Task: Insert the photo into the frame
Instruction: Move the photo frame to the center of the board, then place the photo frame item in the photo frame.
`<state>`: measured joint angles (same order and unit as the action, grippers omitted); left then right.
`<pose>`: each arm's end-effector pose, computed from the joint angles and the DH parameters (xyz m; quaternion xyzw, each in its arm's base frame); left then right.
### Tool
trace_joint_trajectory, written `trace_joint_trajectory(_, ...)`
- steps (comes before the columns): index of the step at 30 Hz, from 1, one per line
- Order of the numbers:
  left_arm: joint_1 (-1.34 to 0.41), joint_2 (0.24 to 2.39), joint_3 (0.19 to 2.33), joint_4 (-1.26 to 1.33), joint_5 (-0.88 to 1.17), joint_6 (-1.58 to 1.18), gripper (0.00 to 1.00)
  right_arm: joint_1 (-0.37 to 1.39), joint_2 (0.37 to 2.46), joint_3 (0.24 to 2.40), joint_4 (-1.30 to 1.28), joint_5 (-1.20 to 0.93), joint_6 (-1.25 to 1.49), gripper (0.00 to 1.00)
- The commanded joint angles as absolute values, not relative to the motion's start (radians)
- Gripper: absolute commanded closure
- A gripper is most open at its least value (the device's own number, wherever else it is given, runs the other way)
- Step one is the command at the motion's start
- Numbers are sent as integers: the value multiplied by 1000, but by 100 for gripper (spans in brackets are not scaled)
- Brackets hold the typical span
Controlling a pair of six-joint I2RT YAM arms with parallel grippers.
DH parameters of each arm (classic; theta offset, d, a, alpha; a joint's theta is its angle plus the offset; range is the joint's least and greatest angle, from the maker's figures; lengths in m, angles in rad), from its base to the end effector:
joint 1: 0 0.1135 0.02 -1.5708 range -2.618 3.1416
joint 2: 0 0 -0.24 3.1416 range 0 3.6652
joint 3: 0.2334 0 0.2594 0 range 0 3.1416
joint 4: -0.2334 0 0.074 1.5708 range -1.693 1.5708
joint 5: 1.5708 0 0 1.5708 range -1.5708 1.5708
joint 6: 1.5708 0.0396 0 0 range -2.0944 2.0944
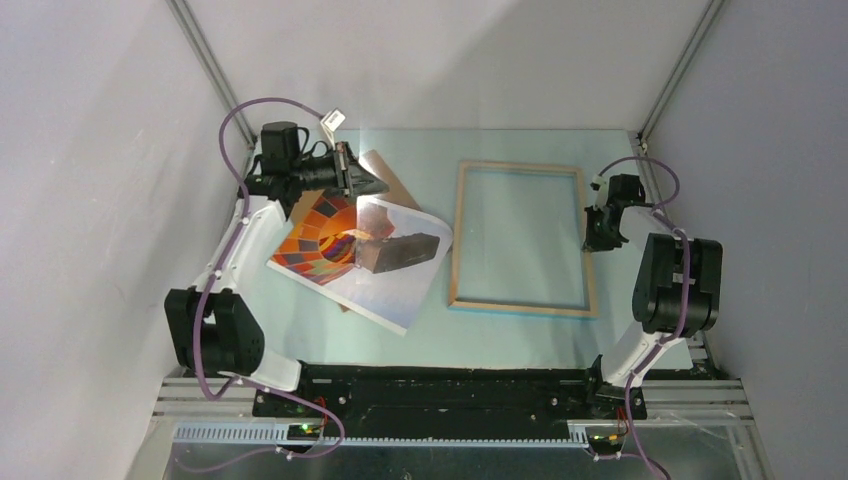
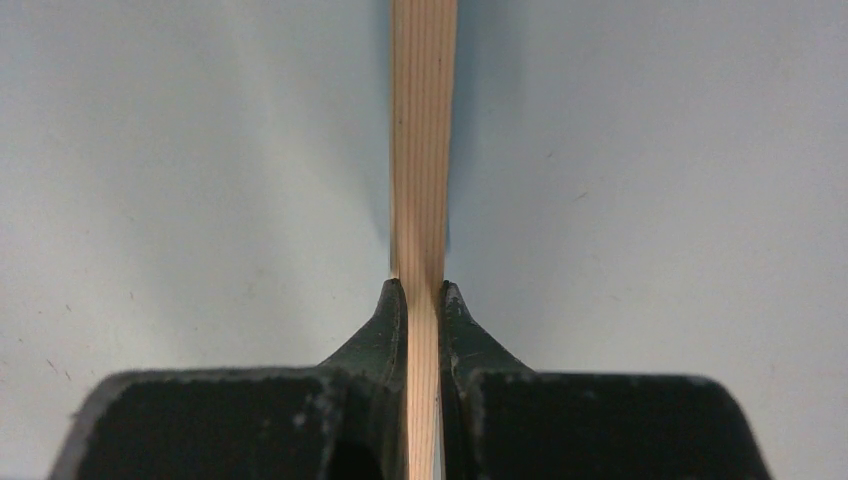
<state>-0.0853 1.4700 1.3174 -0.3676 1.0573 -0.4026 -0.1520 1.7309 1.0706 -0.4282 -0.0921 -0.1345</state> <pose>0.3313 -0.0630 0.3268 0.1317 0.7776 -0.5280 0.3148 0.3435 -0.0489 0.1425 -0.0025 0.9701 0.0102 0.2425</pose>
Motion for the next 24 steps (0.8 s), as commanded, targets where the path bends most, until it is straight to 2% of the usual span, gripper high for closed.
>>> trace_joint_trajectory(1, -115, 1487, 1366, -313, 1043, -429, 100, -101, 1686, 1039, -441, -82, -124, 100)
trace_joint_trajectory(14, -161, 1545, 1360, -194, 1007, -530, 100, -22, 1667, 1023, -445, -82, -71, 100)
trace_joint_trajectory(19, -187, 1564, 1264, 71, 1003, -744, 100, -16, 1656, 1022, -436, -85, -29, 100)
trace_joint_trajectory(24, -238, 1564, 1237, 119, 956, -756, 100, -18, 1653, 1023, -438, -101, -8, 100)
